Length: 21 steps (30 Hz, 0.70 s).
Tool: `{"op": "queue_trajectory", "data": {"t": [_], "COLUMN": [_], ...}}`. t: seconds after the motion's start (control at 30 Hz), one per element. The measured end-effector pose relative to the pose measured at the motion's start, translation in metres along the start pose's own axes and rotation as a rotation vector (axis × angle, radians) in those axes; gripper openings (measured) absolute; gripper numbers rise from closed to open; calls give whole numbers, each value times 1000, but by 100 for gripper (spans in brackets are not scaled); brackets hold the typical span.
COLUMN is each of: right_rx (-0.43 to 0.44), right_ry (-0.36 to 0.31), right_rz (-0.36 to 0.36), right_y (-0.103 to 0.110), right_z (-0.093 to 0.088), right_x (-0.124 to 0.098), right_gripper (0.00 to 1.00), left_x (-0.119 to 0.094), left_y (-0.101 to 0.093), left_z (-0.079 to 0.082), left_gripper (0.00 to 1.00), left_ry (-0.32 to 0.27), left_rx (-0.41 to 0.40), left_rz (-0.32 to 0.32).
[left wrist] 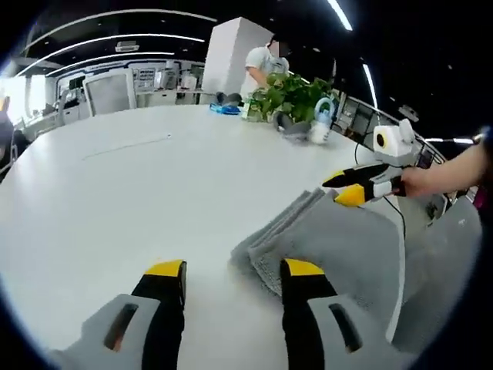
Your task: Fold the towel on the table until its edges align and the towel forms a compact rectangular stack.
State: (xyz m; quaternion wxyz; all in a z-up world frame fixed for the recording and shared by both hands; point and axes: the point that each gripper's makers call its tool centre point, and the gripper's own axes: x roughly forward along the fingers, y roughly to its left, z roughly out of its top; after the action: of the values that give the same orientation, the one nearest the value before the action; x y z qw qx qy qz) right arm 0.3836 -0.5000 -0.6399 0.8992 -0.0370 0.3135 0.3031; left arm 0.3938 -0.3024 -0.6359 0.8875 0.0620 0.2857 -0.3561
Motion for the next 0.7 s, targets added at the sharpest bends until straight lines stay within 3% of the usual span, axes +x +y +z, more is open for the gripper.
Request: {"op": "queue_trajectory", "data": {"t": [0.27, 0.37, 0.47, 0.57, 0.63, 0.7], "right_rx": [-5, -98, -138, -181, -235, -262], "right_ry": [-52, -71, -80, -37, 4, 50], "right_rz": [30, 51, 123, 216, 249, 276], "right_y": [8, 22, 50, 82, 95, 105], "right_z": [19, 29, 31, 20, 10, -5], "right_x": [-11, -27, -43, -54, -58, -60], "right_gripper": [41, 43, 40, 38, 33, 25], "left_x": [-13, -29, -40, -50, -52, -49], "left_y": [-10, -38, -63, -99, -111, -116], "left_z": [15, 21, 17, 8, 5, 1], "left_gripper": [46, 46, 43, 32, 22, 22], "left_ry": [-5, -9, 14, 57, 76, 93], "left_rx": [99, 153, 204, 269, 277, 264], "left_rz": [-1, -72, -123, -215, -247, -252]}}
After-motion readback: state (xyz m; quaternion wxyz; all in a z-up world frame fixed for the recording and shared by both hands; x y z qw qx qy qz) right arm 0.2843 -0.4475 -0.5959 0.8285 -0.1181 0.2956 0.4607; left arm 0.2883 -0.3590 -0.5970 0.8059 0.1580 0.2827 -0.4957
